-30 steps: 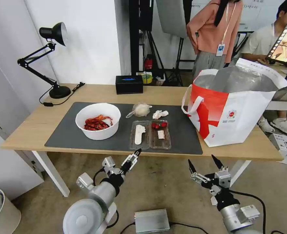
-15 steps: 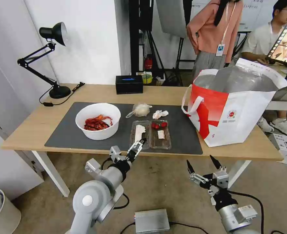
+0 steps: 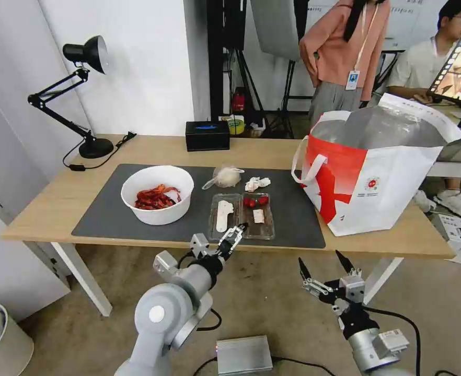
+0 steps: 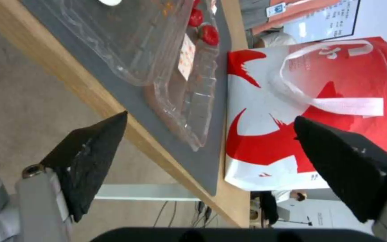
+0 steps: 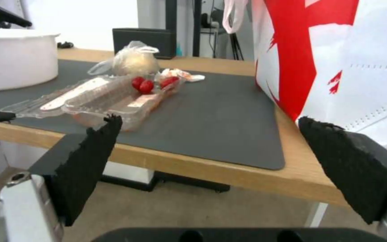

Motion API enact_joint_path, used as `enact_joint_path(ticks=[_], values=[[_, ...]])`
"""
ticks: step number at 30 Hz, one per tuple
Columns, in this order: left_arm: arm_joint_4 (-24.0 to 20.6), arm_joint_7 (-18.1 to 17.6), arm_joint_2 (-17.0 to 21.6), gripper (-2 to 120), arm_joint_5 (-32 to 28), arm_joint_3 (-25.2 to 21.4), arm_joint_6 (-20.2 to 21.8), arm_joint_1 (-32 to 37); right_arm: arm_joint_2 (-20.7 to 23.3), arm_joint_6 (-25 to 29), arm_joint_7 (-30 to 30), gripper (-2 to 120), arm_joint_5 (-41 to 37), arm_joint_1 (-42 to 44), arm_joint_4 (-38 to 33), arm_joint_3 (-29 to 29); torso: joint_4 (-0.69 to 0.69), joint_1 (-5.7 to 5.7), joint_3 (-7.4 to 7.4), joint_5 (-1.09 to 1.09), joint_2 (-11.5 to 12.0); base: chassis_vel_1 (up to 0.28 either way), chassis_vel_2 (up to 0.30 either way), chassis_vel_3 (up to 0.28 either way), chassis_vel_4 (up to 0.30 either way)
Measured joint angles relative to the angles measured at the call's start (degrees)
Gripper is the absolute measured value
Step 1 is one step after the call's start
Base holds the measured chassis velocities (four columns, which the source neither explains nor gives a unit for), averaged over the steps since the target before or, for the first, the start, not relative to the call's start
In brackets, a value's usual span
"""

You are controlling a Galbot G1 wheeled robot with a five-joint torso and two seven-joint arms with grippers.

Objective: Pick up the trash from the table and place it into the takeout bag.

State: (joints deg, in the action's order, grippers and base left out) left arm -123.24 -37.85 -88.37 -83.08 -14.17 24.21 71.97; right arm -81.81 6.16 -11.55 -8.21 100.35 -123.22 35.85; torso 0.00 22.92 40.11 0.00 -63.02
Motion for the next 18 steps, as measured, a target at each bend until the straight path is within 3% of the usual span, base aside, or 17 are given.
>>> enact_joint_path(ticks=[18], values=[[4.0, -1.1, -0.8, 100, -0.2, 0.9, -0.5, -3.8, -0.2, 0.3, 0.1, 100, -0.1, -0.2, 0.4, 0.1, 0.00, 0.00, 0.00, 0.00, 0.0, 0.000, 0.000, 0.000, 0.000]])
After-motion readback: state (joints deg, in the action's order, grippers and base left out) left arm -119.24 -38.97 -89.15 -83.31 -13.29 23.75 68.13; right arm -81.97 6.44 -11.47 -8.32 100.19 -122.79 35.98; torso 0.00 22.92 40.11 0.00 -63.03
